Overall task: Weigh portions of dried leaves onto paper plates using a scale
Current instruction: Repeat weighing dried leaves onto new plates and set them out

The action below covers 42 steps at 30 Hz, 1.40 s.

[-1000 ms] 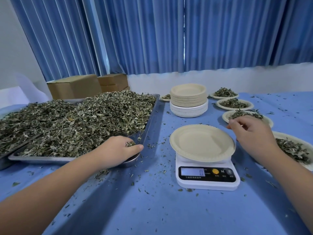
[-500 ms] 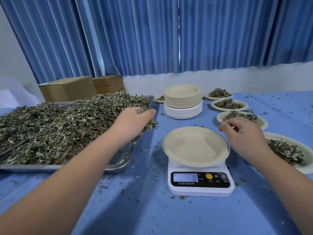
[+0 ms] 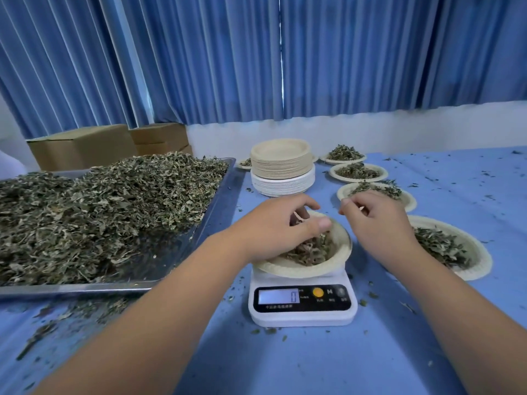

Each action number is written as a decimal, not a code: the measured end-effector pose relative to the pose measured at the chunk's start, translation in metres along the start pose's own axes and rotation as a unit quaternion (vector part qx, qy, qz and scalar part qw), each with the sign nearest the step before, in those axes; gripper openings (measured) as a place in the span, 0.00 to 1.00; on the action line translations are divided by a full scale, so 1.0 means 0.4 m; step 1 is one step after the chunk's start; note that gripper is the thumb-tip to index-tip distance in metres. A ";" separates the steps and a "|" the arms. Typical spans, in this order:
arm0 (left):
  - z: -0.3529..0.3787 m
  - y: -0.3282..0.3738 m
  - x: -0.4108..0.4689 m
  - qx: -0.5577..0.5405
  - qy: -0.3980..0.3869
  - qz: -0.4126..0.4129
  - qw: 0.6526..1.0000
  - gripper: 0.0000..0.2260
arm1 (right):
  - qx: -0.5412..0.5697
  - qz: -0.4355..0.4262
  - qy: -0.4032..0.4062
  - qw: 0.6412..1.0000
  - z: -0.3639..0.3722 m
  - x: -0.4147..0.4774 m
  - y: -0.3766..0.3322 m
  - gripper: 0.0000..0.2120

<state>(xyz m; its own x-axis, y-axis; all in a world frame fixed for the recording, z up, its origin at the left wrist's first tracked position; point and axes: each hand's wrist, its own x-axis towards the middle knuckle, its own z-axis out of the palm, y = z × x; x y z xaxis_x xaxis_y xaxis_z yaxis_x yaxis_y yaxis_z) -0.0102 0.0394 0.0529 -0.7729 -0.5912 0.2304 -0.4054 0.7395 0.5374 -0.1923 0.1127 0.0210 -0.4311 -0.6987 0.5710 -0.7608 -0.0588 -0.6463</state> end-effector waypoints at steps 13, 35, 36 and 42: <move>0.011 -0.152 -0.104 -0.305 0.372 -0.186 0.857 0.09 | -0.013 0.004 -0.010 1.000 -0.001 -0.001 0.003 0.13; -0.023 -0.127 -0.109 -0.310 0.389 -0.185 0.847 0.09 | 0.008 0.020 0.005 1.000 -0.005 -0.012 -0.001 0.13; -0.050 -0.126 -0.108 -0.299 0.402 -0.175 0.848 0.09 | 0.032 0.033 0.013 0.999 0.002 -0.011 -0.001 0.13; -0.212 -0.240 -0.039 -0.014 0.315 -0.233 0.920 0.05 | 0.092 0.078 0.034 0.992 0.030 0.004 0.010 0.13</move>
<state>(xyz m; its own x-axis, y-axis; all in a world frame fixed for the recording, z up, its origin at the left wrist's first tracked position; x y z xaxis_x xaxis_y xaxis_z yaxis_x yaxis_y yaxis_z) 0.0821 -0.0496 0.0665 -0.0785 -0.9175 0.3899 -0.6019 0.3554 0.7152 -0.1902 0.1028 0.0133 -0.5741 -0.6595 0.4853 -0.5832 -0.0867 -0.8077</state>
